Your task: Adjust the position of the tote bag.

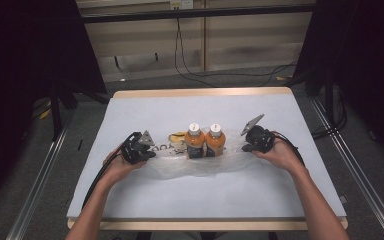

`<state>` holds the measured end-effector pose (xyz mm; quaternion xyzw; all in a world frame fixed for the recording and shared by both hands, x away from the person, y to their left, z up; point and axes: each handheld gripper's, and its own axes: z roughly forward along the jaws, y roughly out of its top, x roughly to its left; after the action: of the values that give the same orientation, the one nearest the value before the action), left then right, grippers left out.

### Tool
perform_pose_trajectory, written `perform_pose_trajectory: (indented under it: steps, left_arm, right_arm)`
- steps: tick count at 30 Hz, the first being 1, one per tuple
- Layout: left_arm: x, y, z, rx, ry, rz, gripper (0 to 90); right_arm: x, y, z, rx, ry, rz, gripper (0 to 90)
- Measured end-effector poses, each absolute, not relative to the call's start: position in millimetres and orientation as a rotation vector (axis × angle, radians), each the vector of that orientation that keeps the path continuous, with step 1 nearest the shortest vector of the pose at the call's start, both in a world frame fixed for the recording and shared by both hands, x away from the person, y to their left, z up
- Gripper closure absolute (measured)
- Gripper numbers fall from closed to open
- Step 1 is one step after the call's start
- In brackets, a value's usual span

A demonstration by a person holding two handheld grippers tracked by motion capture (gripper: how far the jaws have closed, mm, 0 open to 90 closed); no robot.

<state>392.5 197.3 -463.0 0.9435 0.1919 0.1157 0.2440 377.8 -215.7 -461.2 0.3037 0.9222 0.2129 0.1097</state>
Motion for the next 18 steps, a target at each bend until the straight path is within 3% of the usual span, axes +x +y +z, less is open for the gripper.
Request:
perform_pose_trajectory:
  steps: [18]
  left_arm:
    - [392, 216, -464, 2.544, 0.574, 0.307, 90.0]
  right_arm:
    - [368, -239, -460, 0.928, 2.702, 0.608, 90.0]
